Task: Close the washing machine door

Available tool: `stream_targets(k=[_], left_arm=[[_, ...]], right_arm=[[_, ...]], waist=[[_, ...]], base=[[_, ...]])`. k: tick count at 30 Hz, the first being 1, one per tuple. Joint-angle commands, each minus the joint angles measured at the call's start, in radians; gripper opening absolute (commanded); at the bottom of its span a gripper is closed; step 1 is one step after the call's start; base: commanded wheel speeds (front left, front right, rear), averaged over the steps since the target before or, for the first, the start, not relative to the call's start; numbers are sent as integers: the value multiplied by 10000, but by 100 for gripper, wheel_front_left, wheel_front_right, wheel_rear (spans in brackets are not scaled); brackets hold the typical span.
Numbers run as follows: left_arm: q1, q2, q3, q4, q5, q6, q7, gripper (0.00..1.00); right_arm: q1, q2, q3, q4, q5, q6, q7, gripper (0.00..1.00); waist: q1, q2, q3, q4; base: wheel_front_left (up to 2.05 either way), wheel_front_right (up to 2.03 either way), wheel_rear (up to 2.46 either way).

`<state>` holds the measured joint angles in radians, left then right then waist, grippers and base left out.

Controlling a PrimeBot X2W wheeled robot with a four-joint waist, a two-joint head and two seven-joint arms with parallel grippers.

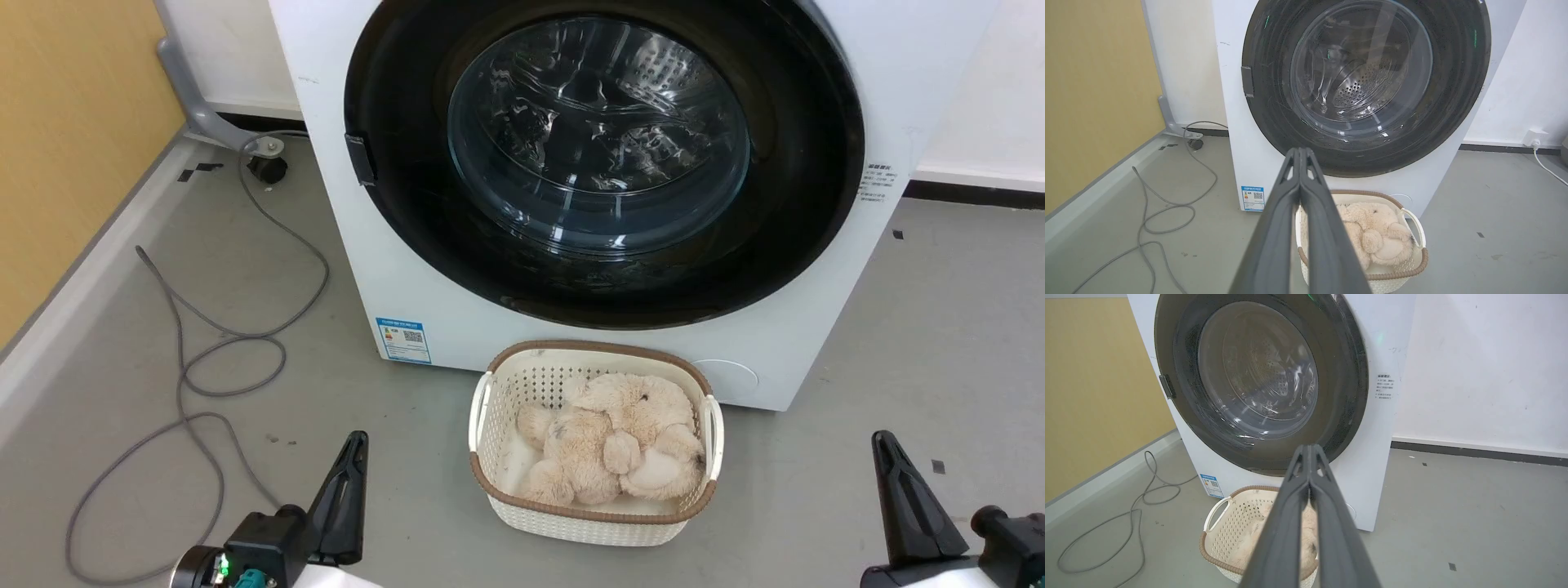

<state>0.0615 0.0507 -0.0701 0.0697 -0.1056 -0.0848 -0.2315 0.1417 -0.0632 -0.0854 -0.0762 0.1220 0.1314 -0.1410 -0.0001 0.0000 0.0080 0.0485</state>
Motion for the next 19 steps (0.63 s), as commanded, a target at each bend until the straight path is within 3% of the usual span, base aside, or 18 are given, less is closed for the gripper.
stream_targets(k=[1,19], left_arm=[[-66,1,39,-57,89,73,53,0],[-155,0,146,-161,246,198,419,0]], right_arm=[[-144,14,32,29,-124,-1,66,0],[-350,33,166,148,-302,-2,284,0]], waist=[[1,0,-1,-7],[1,0,-14,-84]], base=[[0,0,0],[0,0,0]])
